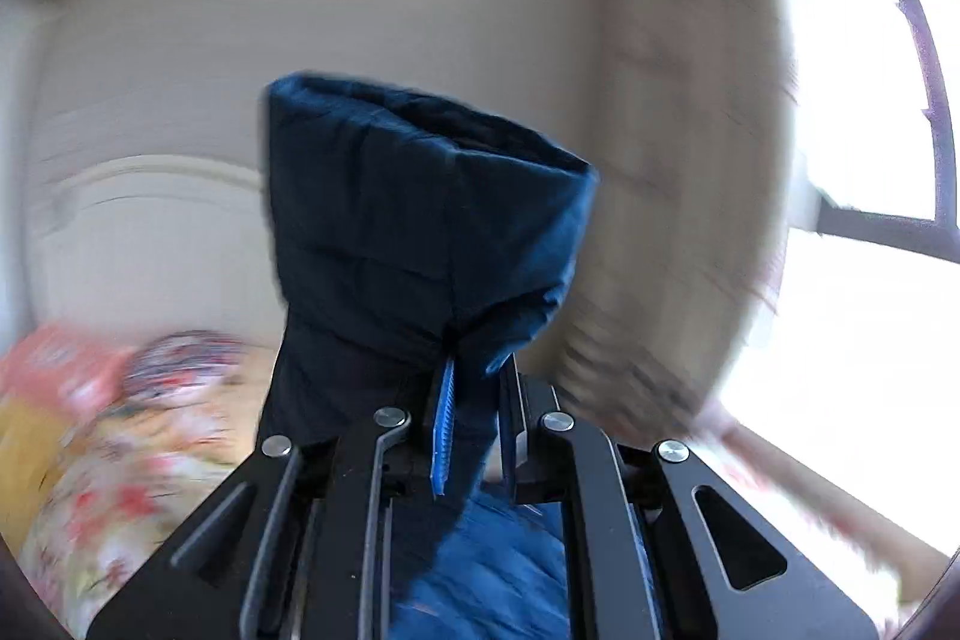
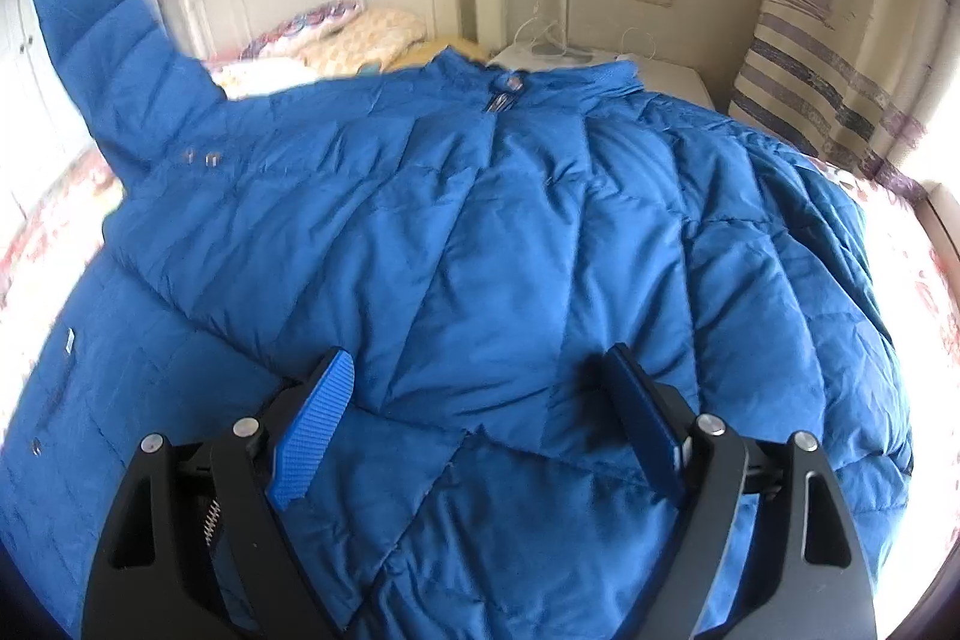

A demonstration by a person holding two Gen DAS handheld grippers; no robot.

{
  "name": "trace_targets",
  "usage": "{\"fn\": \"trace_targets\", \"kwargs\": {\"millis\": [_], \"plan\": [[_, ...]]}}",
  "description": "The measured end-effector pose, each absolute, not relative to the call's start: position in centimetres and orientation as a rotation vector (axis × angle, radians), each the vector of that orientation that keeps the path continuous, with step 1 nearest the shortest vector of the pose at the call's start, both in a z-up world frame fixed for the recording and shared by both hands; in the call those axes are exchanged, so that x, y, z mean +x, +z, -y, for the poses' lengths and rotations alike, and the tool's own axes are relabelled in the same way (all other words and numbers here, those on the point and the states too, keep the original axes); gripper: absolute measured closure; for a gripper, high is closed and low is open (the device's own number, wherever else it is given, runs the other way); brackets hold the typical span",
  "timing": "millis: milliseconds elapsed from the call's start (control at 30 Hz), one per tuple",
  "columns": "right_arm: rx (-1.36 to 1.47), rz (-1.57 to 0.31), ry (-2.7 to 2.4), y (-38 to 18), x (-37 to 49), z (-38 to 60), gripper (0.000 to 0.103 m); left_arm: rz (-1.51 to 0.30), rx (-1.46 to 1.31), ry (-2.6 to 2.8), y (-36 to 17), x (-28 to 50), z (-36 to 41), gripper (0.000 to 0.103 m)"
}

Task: Fold large clothes

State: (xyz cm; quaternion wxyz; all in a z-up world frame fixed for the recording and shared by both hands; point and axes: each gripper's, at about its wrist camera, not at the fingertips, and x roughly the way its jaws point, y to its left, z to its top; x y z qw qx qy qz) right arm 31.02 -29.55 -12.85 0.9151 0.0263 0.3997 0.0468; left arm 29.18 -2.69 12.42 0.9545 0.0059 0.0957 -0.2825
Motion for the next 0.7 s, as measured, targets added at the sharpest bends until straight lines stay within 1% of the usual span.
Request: {"fn": "trace_targets", "kwargs": {"millis": [33,100,133,167,267,300,433,500,533,600,700], "plan": [[0.090,-0.804,0.087,-12.6,30.8,30.2,0.020,-0.238,0.054,-0.634,10.9,29.0,6.1,0.095],[0.163,-0.774,0.056,-12.3,30.4,31.7,0.020,-0.314,0.076,-0.681,7.8,30.7,10.3,0.094],[0.201,-0.763,0.047,-12.3,30.2,32.4,0.020,-0.384,0.076,-0.707,5.6,31.5,12.3,0.094],[0.239,-0.753,0.038,-12.2,30.1,33.1,0.020,-0.432,0.061,-0.723,3.9,32.3,13.3,0.094],[0.342,-0.741,0.036,-12.4,29.7,35.0,0.020,-0.483,-0.030,-0.744,0.9,32.8,13.0,0.093],[0.353,-0.743,0.043,-12.5,29.7,35.2,0.020,-0.490,-0.055,-0.740,1.0,32.7,12.5,0.093],[0.333,-0.763,0.043,-12.5,29.7,34.9,0.020,-0.456,-0.147,-0.569,-0.5,32.5,5.4,0.090],[0.338,-0.764,0.047,-12.5,29.7,35.0,0.020,-0.488,-0.235,-0.405,-1.9,33.2,0.8,0.089],[0.343,-0.765,0.049,-12.5,29.7,35.1,0.020,-0.514,-0.259,-0.325,-2.0,34.8,-1.2,0.089],[0.344,-0.767,0.050,-12.5,29.8,35.0,0.020,-0.618,-0.363,-0.149,-5.7,36.1,-6.0,0.089],[0.337,-0.771,0.049,-12.6,29.9,35.0,0.019,-0.772,-0.398,-0.094,-10.2,37.9,-7.8,0.089]]}}
